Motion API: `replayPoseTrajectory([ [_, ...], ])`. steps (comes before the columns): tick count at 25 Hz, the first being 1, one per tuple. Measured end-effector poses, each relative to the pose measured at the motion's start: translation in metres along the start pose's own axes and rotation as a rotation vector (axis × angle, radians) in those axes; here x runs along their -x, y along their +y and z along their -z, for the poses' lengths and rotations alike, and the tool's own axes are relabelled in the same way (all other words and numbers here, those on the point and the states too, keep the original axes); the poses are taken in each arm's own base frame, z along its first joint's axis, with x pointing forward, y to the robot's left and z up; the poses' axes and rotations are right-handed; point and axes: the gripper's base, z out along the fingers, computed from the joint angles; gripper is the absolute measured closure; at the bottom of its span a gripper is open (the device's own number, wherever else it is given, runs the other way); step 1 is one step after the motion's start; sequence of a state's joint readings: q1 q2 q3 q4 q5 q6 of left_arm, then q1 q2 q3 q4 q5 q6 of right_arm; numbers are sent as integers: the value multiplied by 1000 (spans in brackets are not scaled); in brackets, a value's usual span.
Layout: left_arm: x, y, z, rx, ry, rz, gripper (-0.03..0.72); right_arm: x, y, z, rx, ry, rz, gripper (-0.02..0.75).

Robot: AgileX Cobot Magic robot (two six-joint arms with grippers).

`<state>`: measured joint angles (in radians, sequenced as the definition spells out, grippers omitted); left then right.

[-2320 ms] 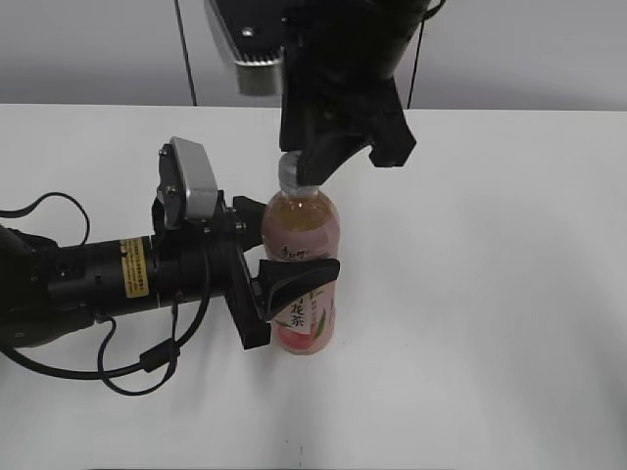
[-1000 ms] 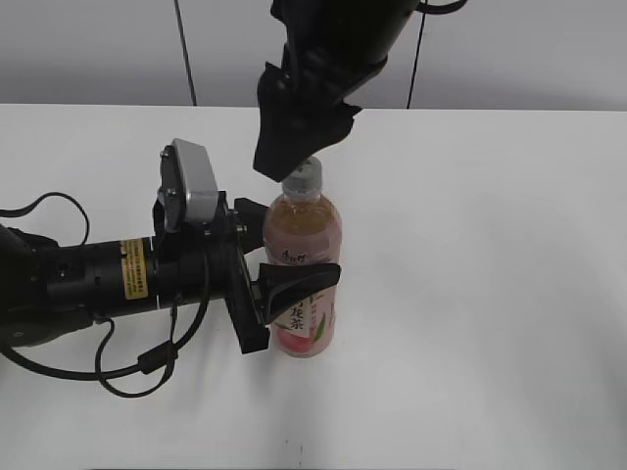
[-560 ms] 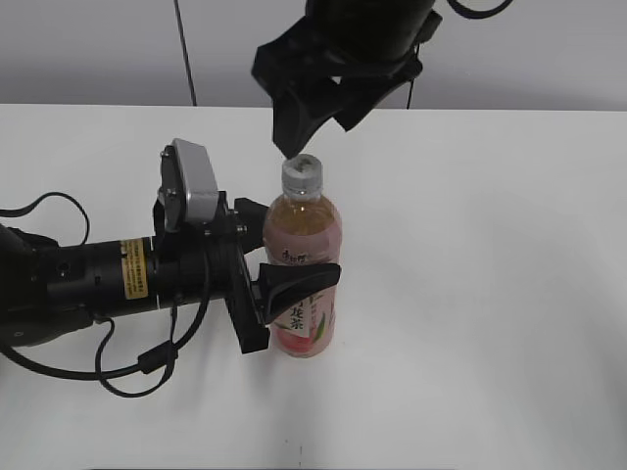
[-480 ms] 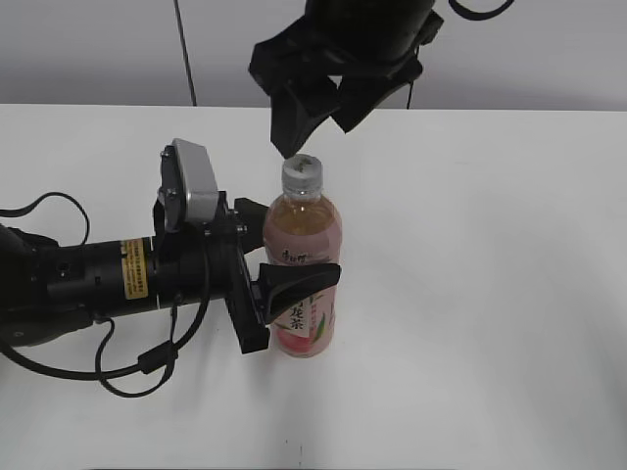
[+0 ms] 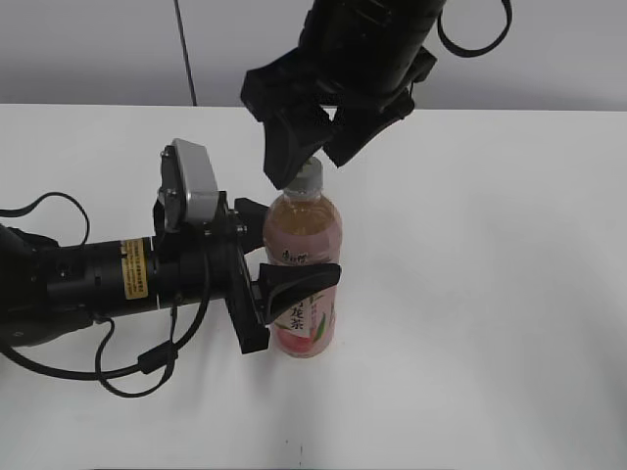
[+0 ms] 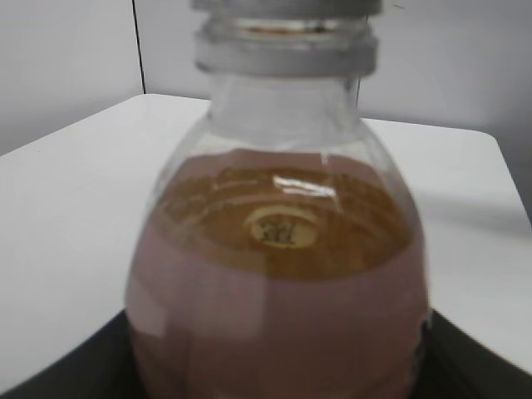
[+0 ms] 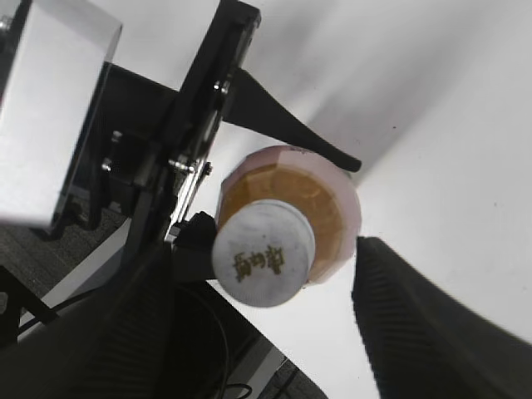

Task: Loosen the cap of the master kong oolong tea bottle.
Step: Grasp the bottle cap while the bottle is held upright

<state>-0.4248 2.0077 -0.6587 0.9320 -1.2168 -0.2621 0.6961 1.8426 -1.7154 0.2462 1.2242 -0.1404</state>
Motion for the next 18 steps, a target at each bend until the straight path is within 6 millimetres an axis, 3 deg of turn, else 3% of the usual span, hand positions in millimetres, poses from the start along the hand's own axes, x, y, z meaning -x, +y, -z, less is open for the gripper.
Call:
replayPoseTrajectory([
  [5,0,0,0,0,0,0,255,0,3,0,33,-5,7,292],
  [14,0,0,0,-1,0,0,255,2,0,-13,36,24,15,325],
  [18,0,0,0,-2,0,-1,255,2,-2,-13,20,27,76,454],
])
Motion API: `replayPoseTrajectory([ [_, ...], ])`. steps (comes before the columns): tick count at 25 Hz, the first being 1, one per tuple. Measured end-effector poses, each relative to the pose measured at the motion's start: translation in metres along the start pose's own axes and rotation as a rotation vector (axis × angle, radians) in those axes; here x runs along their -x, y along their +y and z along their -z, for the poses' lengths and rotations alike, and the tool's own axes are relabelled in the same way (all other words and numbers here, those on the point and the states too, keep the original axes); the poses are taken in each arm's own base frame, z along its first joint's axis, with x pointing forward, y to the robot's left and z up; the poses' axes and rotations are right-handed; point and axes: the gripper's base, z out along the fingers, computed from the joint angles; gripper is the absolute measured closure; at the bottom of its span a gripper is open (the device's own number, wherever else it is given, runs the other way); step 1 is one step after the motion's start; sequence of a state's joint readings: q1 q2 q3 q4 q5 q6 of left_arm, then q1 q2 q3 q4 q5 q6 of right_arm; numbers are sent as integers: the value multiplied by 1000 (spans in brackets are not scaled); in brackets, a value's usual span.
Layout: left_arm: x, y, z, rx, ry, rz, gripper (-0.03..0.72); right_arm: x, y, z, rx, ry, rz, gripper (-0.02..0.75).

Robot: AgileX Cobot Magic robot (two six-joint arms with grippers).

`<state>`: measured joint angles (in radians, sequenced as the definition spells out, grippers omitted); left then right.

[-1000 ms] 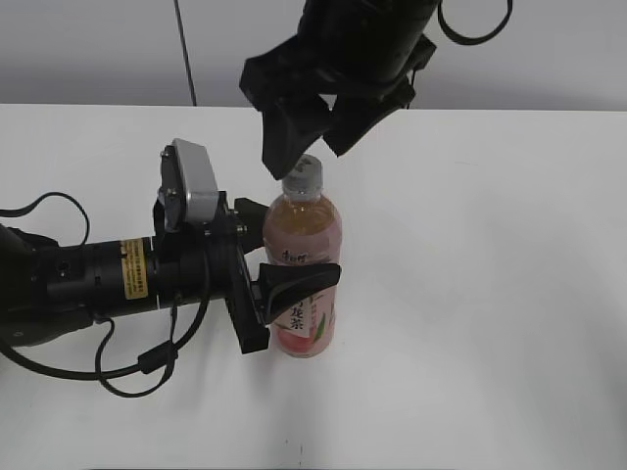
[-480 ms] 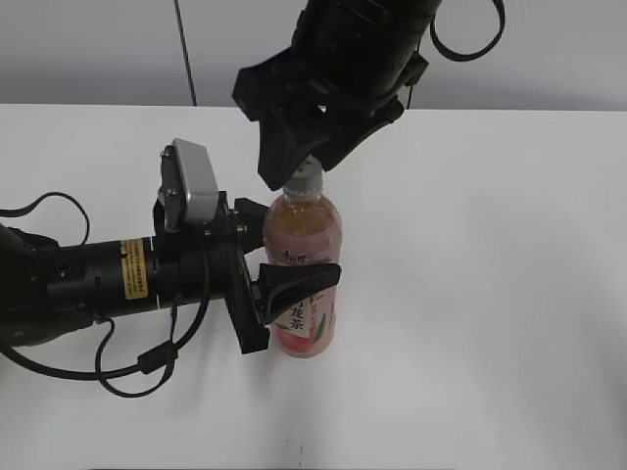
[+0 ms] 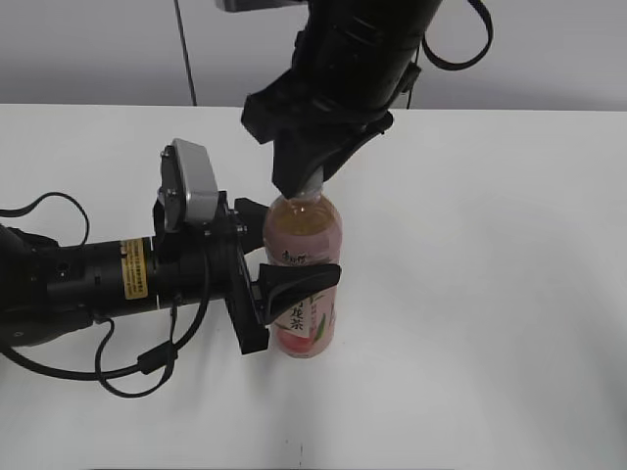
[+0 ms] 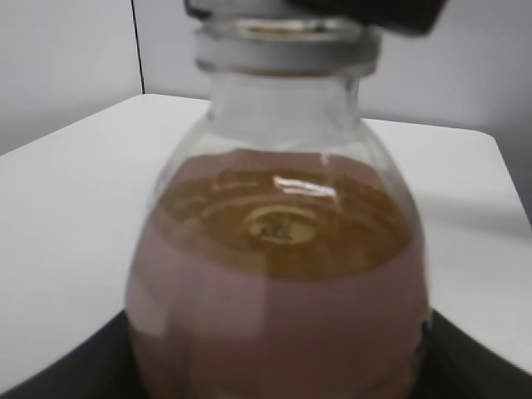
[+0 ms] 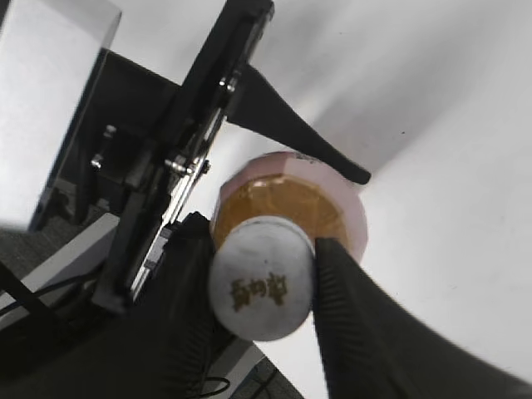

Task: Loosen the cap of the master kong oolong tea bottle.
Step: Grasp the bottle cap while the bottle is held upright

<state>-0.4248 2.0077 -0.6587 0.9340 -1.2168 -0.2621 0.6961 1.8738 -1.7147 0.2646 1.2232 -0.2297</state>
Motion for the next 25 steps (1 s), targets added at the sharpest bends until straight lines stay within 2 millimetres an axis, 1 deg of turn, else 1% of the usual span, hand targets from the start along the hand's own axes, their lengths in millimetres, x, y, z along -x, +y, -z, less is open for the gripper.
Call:
replayPoseTrajectory([
  [5,0,0,0,0,0,0,255,0,0,0,-1,0,157,455],
  [8,0,0,0,-2,0,-2,255,0,0,0,-1,0,315,455],
  [11,0,0,0,-3,0,-3,255,0,0,0,-1,0,516,457],
  [15,0,0,0,-5,1,-6,255,0,0,0,-1,0,820,458],
  [18,0,-1,0,-7,1,-9,255,0,0,0,1,-1,1094,458],
  [21,0,-1,0,-8,1,-11,255,0,0,0,1,-2,1408,458],
  [25,0,-1,0,-8,1,-11,255,0,0,1,-1,-4,1722,458],
])
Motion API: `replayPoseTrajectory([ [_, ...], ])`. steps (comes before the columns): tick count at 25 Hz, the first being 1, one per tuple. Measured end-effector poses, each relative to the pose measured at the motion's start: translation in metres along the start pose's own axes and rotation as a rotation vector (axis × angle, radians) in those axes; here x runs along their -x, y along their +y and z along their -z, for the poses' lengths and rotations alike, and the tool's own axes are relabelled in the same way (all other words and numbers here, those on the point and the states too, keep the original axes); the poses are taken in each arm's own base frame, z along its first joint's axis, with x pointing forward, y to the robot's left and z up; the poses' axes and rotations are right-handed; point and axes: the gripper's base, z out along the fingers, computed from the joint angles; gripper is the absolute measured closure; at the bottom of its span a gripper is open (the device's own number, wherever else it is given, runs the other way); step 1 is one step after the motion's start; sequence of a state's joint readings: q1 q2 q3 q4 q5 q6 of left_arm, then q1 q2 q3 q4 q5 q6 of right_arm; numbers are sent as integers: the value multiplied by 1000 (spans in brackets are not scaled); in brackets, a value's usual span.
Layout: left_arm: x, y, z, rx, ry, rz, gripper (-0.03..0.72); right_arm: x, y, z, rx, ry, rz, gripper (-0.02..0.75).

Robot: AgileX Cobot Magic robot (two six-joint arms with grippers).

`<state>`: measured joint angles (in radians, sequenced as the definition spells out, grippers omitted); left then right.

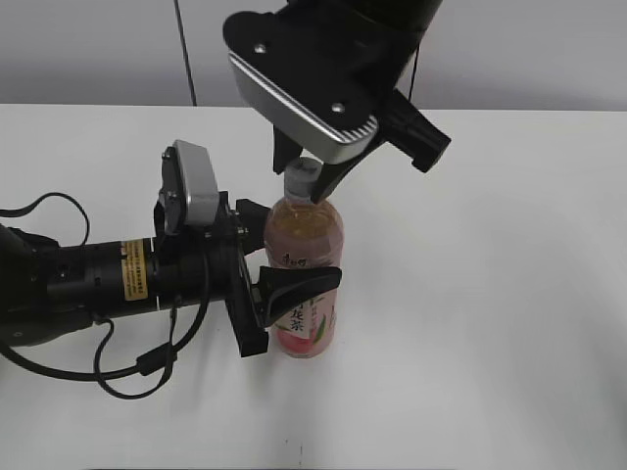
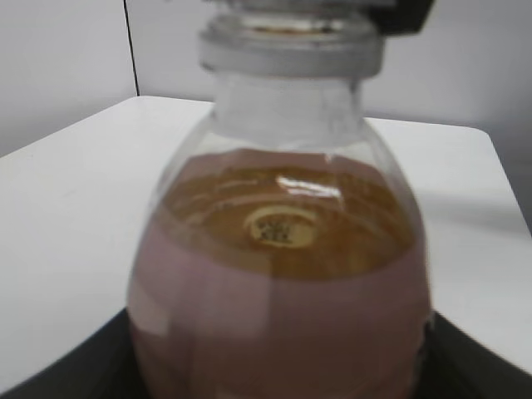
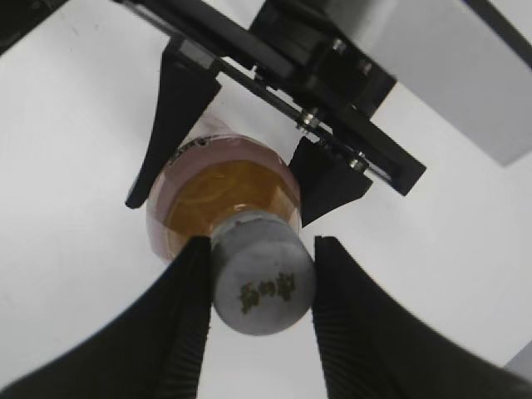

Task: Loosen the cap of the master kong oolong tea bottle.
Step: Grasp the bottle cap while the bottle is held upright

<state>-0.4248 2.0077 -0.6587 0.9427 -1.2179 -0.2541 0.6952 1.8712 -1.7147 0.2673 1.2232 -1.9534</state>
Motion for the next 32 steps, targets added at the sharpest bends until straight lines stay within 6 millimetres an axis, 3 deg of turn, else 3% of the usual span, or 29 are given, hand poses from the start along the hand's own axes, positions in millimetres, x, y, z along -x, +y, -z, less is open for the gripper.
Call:
replayPoseTrajectory([
  [13,0,1,0,7,0,8,255,-3,0,1,14,38,722,458],
  [19,0,1,0,11,0,12,255,-3,-1,0,27,58,867,458],
  [32,1,2,-1,12,1,12,255,-3,-1,4,41,81,980,458],
])
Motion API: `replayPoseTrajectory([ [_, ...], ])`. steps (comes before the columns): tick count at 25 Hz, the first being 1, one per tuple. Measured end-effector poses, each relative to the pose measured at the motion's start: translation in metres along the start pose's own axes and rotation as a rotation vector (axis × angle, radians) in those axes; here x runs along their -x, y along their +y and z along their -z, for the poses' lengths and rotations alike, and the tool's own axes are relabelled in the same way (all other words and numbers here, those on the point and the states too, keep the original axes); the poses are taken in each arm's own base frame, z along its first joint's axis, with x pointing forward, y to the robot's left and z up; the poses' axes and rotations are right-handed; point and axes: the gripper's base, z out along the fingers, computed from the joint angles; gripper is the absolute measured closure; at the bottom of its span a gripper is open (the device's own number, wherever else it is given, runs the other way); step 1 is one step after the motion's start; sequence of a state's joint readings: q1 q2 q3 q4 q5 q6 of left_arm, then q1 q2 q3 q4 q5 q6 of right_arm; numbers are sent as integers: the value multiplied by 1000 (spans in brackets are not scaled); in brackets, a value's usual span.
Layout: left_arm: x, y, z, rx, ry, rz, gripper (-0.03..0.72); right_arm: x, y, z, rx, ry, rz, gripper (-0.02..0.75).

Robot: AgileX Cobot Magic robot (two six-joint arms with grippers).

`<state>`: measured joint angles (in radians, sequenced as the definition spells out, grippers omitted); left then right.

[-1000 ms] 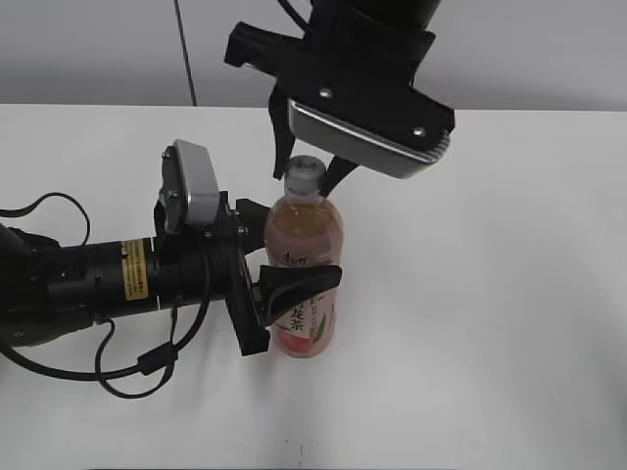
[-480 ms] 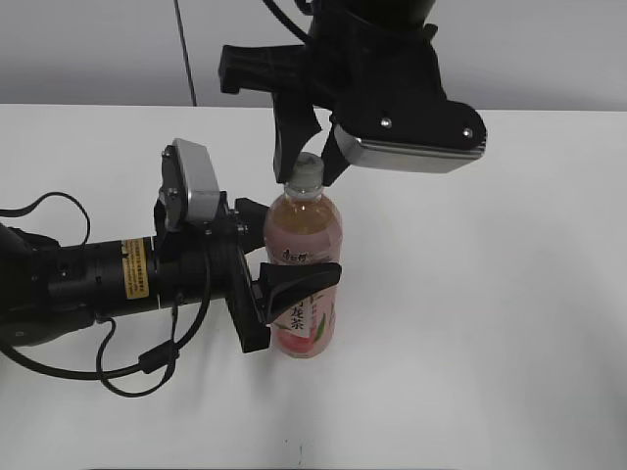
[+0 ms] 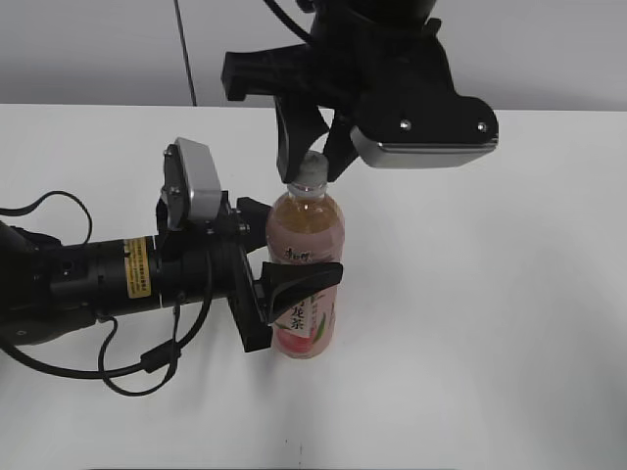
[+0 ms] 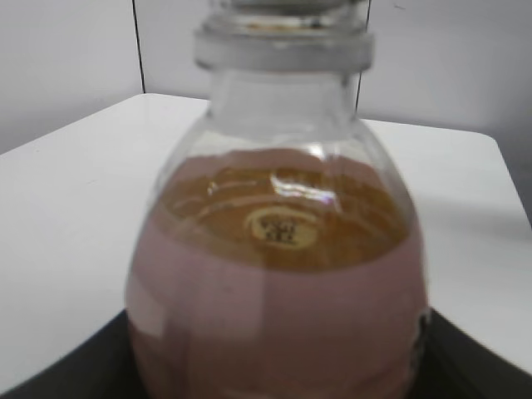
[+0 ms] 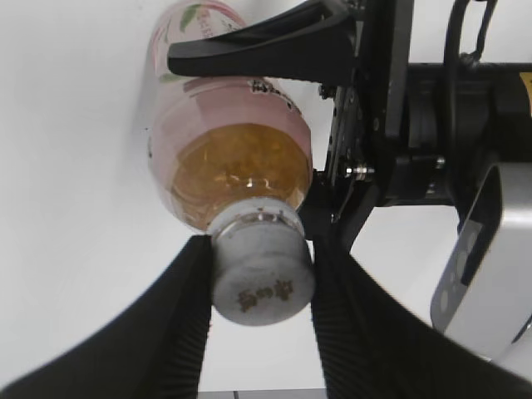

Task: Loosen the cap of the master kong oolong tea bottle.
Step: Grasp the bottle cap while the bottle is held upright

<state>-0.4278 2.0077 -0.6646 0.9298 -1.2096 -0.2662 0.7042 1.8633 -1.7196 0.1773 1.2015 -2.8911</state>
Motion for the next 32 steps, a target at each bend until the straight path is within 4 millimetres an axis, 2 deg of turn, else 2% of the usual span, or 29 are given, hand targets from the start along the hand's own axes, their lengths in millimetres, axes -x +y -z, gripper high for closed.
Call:
replayPoseTrajectory([
  [9,0,0,0,-4,1,-1,255,0,0,0,-4,0,135,458],
  [28,1,-1,0,-13,-9,2,255,-2,0,8,18,0,157,463],
  [32,0,-2,0,-26,-2,-7,255,-6,0,20,33,57,165,464],
])
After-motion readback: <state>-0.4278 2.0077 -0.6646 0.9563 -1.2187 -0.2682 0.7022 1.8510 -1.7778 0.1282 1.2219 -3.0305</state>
